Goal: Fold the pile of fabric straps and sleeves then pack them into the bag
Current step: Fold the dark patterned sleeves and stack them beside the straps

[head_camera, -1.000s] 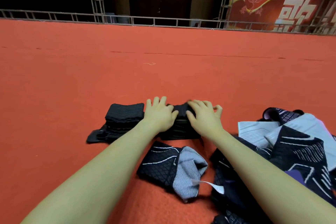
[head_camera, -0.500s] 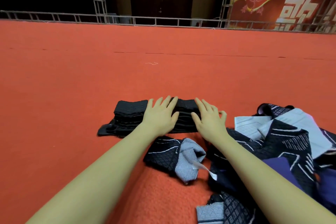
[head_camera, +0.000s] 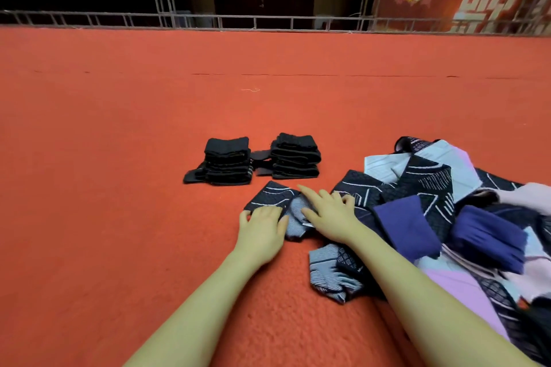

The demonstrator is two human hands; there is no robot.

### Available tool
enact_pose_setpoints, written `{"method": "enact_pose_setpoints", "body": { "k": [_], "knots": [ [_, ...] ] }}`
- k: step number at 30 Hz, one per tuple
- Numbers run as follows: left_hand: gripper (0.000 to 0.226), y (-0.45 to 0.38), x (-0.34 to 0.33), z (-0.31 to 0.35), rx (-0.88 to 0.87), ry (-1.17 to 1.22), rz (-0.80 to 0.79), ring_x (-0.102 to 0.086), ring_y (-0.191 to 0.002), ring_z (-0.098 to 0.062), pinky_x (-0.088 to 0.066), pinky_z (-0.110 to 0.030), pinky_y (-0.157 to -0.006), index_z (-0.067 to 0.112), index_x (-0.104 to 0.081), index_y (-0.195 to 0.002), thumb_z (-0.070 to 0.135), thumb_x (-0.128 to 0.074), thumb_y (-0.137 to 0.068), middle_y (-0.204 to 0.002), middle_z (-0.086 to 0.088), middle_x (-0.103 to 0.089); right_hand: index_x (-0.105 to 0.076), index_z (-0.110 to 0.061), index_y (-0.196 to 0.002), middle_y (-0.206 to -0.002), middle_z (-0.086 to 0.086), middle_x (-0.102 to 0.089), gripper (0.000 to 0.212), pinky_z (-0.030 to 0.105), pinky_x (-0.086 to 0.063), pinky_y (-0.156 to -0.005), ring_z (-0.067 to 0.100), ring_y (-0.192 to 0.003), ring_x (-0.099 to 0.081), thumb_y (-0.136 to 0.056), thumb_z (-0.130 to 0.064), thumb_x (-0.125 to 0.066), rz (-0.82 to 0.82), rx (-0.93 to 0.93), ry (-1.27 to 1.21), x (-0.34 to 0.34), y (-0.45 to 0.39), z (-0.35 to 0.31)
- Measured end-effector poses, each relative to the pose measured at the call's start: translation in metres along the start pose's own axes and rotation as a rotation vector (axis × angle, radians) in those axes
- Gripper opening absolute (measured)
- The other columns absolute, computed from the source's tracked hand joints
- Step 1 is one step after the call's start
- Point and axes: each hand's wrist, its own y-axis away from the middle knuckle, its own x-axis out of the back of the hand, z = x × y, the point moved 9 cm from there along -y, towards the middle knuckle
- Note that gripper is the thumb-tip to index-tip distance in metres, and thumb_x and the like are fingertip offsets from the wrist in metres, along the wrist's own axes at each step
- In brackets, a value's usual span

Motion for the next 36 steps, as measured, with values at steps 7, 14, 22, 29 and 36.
{"method": "enact_pose_setpoints", "body": {
  "k": [7, 14, 22, 29, 36],
  "knots": [
    [0.039, 0.009, 0.008, -0.017, 0.014, -0.01, -0.02, -0.035, -0.132, -0.01, -0.01, -0.04, -0.109, 0.03, -0.044, -0.137, 0.036, -0.024, -0.104, -0.141, 0.011, -0.047, -0.06, -0.023, -0.106, -0.122, -0.008, -0.056, 0.021, 0.038, -0.018, -0.087, 0.021, -0.117, -0.05, -0.086, -0.029, -0.064, 0.361, 0.21, 0.07, 0.027, 0.028, -0.021],
    [0.045, -0.004, 0.003, -0.036, -0.022, -0.131, 0.023, -0.037, -0.124, -0.02, -0.025, -0.034, -0.097, 0.036, -0.027, -0.148, 0.04, -0.028, -0.103, -0.155, 0.009, -0.024, -0.059, -0.027, -0.088, -0.103, -0.018, -0.065, 0.007, 0.035, -0.02, -0.083, 0.008, -0.106, -0.048, -0.082, -0.029, -0.055, 0.531, 0.255, 0.074, 0.035, 0.04, -0.023],
    [0.031, -0.009, 0.0, -0.049, -0.075, -0.037, 0.096, -0.032, -0.133, -0.014, -0.012, -0.034, -0.098, 0.036, -0.059, -0.125, 0.04, -0.041, -0.1, -0.141, 0.02, -0.045, -0.06, -0.026, -0.1, -0.117, -0.014, -0.063, 0.029, 0.037, -0.018, -0.088, 0.009, -0.112, -0.043, -0.089, -0.043, -0.039, 0.495, 0.333, 0.02, 0.025, 0.034, -0.028],
    [0.047, 0.009, 0.022, -0.053, -0.103, 0.112, 0.357, -0.053, -0.119, -0.023, -0.012, -0.03, -0.083, 0.022, -0.066, -0.095, 0.045, -0.026, -0.09, -0.097, 0.008, -0.067, -0.06, -0.025, -0.087, -0.088, -0.013, -0.061, 0.026, 0.038, -0.023, -0.083, 0.018, -0.09, -0.052, -0.092, -0.04, -0.039, 0.637, 0.377, 0.19, 0.033, 0.045, -0.04],
    [0.014, 0.07, 0.062, -0.072, -0.097, 0.134, 0.506, -0.04, -0.1, -0.012, -0.008, -0.026, -0.075, 0.032, -0.045, -0.095, 0.039, -0.032, -0.093, -0.082, 0.013, -0.059, -0.06, -0.024, -0.086, -0.081, -0.012, -0.06, 0.026, 0.037, -0.022, -0.083, 0.014, -0.085, -0.054, -0.096, -0.035, -0.038, 0.637, 0.521, 0.064, 0.044, 0.077, -0.087]
  ]
}}
